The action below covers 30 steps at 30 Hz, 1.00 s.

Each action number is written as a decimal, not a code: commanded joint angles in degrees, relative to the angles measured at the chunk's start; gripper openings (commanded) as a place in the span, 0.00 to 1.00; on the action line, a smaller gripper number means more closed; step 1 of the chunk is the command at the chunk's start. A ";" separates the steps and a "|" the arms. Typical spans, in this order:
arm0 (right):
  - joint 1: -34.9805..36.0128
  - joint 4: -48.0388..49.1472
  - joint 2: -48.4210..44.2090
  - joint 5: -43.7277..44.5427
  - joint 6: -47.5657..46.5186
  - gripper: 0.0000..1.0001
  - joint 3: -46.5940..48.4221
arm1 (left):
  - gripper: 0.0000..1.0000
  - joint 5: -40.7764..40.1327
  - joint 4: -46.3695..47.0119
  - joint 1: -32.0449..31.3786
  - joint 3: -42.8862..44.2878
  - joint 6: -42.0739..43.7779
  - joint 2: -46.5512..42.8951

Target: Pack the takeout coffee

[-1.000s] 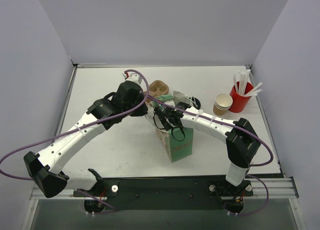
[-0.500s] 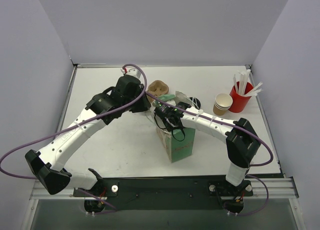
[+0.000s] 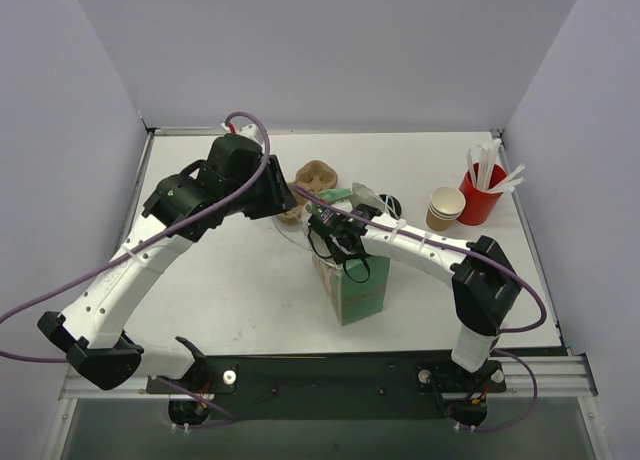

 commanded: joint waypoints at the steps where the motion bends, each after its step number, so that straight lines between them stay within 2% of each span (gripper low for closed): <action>1: 0.06 -3.07 0.69 2.05 0.95 0.90 0.08 | 0.49 5.94 -5.03 1.90 3.22 -0.77 -1.01; 6: -0.12 -2.90 0.43 1.88 1.12 0.90 -0.45 | 0.42 8.92 -8.64 1.91 0.42 -1.65 -1.44; 11: -0.03 -2.63 0.34 1.79 1.30 0.90 -0.71 | 0.42 11.48 -4.79 1.82 -4.24 -3.14 -1.45; 22: -0.20 -2.46 0.17 1.79 1.56 0.90 -1.06 | 0.43 13.51 2.43 1.55 -6.71 -4.11 1.54; 30: -0.21 -2.55 0.52 1.53 1.39 0.90 -0.63 | 0.37 12.81 4.71 1.11 -7.24 -4.02 4.00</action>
